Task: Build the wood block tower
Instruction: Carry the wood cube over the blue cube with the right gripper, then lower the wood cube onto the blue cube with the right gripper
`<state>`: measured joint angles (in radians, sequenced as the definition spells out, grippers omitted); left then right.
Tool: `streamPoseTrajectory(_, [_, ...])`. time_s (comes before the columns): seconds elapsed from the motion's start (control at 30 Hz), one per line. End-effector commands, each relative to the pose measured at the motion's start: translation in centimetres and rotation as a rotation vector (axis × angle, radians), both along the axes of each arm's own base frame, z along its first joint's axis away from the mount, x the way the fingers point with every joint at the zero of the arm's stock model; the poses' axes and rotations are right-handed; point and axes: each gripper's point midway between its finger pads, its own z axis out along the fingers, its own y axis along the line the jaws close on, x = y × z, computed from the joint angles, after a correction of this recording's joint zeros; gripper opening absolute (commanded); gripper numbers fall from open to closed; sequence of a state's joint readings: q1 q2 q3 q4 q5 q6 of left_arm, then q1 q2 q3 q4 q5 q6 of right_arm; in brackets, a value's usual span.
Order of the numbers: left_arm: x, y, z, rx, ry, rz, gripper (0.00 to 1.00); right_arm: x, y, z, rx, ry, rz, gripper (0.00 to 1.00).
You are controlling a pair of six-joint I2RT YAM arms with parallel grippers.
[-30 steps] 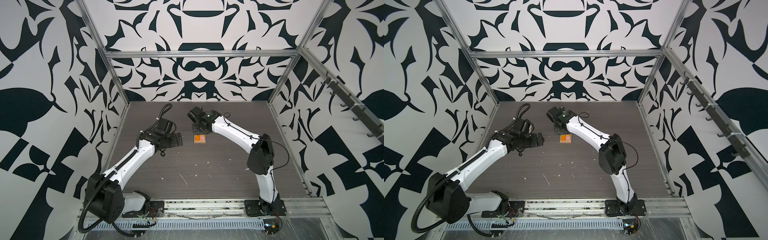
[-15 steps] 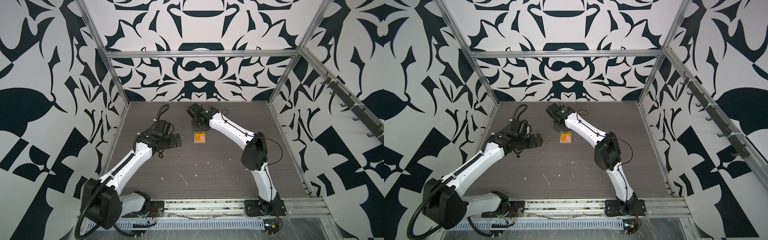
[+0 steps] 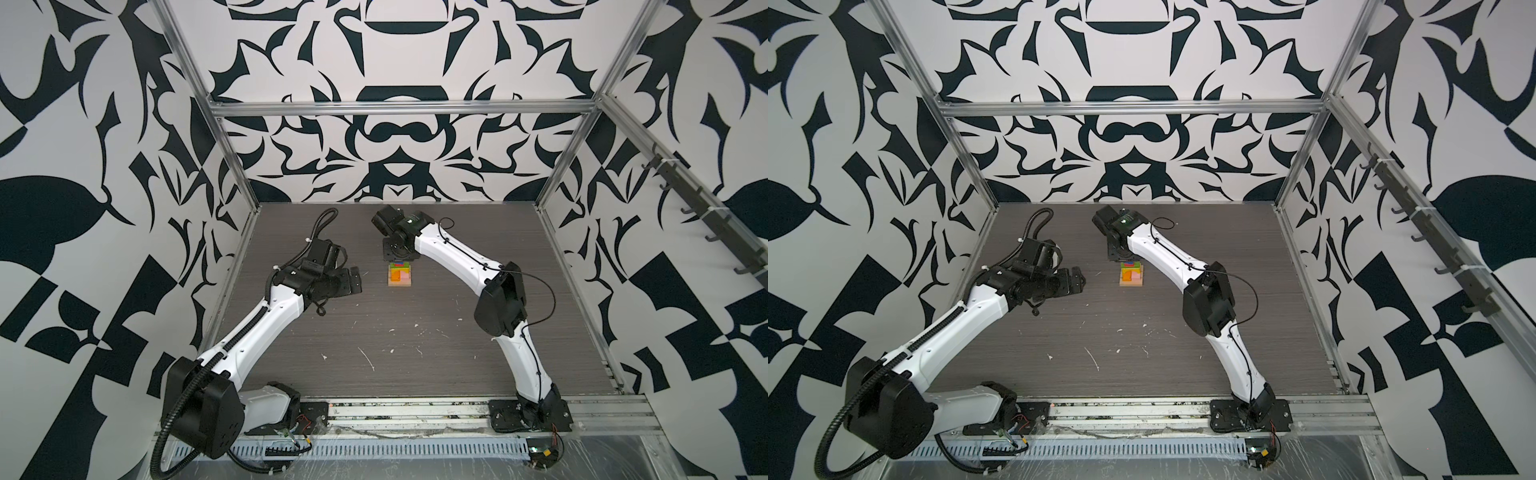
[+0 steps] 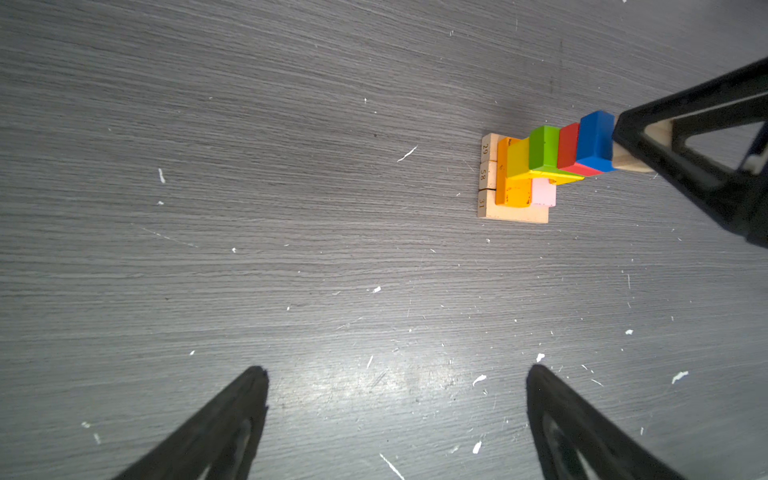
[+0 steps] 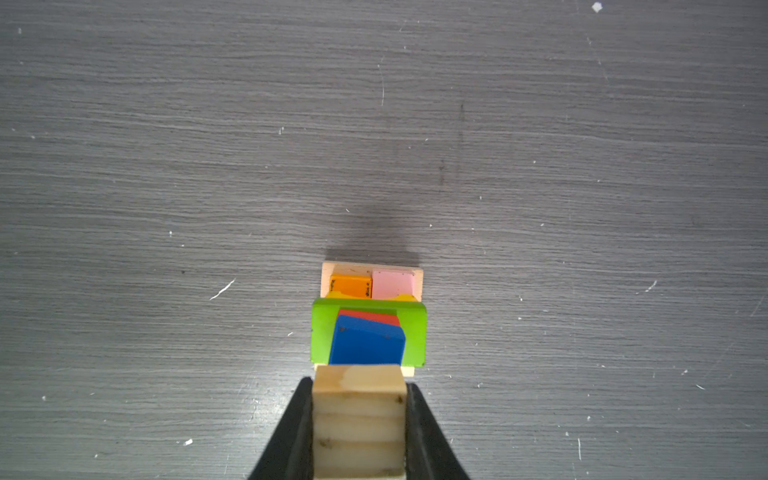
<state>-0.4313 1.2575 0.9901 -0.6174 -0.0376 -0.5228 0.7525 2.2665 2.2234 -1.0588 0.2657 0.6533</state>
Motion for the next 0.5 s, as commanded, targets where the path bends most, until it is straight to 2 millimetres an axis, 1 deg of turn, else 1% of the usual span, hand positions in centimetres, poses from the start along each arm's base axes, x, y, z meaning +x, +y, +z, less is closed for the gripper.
streamPoseTrajectory(0.0, [-0.37, 0.12, 0.07, -0.006, -0.002, -0.01, 1.0, 0.46, -0.23, 2.14, 0.025, -0.034, -0.024, 0.25])
streamPoseTrajectory(0.47, [-0.26, 0.0, -0.03, -0.012, -0.001, -0.013, 1.0, 0.9, -0.3, 1.64, 0.01, -0.031, -0.032, 0.25])
